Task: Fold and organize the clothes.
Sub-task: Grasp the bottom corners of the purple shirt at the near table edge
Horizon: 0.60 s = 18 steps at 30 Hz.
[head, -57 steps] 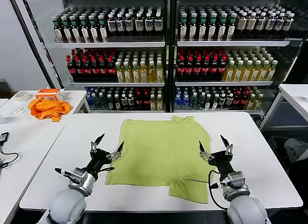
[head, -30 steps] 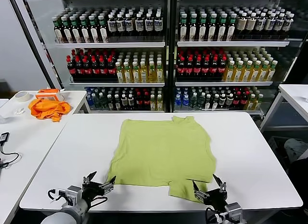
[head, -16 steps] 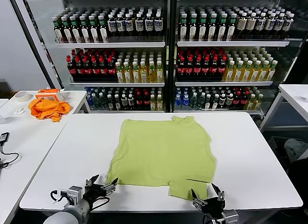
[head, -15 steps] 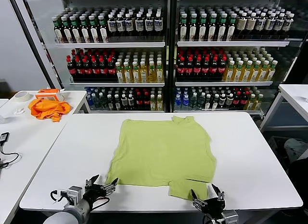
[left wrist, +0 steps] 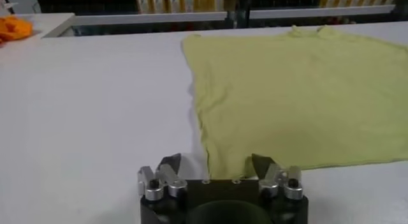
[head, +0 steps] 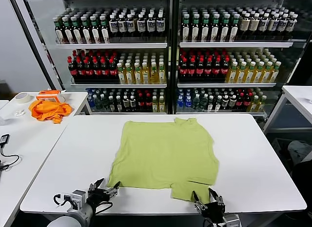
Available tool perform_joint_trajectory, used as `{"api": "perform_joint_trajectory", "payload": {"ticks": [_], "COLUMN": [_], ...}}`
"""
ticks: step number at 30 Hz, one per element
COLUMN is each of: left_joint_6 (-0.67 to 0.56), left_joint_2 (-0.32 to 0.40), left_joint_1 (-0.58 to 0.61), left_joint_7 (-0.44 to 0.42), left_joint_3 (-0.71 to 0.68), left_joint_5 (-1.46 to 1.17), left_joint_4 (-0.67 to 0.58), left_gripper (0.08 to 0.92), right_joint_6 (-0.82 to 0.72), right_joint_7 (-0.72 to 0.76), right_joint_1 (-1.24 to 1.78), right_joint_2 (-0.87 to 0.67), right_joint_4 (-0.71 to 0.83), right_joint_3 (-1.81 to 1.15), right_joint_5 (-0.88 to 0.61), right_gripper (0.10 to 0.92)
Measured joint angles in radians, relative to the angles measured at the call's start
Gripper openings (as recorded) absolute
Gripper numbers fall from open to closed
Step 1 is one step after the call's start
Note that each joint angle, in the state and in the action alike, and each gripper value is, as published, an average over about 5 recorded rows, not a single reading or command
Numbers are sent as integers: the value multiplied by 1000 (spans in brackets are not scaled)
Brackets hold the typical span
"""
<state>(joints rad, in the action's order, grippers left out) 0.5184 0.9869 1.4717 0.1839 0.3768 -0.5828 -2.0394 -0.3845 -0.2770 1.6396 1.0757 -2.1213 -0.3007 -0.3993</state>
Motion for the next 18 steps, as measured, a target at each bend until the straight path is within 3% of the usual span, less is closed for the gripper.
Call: {"api": "perform_joint_trajectory", "payload": {"ticks": [12, 18], "left_joint_6": [-14, -41], "left_joint_2": [12, 4], "left_joint_1": [-1, -8], "left_joint_7": [-6, -27], "left_joint_3": [-28, -34], "left_joint_5": [14, 11], "left_joint_4": [3, 11], "left_gripper": [248, 99], "right_joint_6": [1, 19], "right_joint_7": [18, 52], "right_joint_1": [-3, 8], "right_joint_2": [-9, -24], "right_joint_4": [-3, -22], "right_joint_3": [-10, -25], "right_joint_5": [-18, -26], "right_gripper": [126, 110]}}
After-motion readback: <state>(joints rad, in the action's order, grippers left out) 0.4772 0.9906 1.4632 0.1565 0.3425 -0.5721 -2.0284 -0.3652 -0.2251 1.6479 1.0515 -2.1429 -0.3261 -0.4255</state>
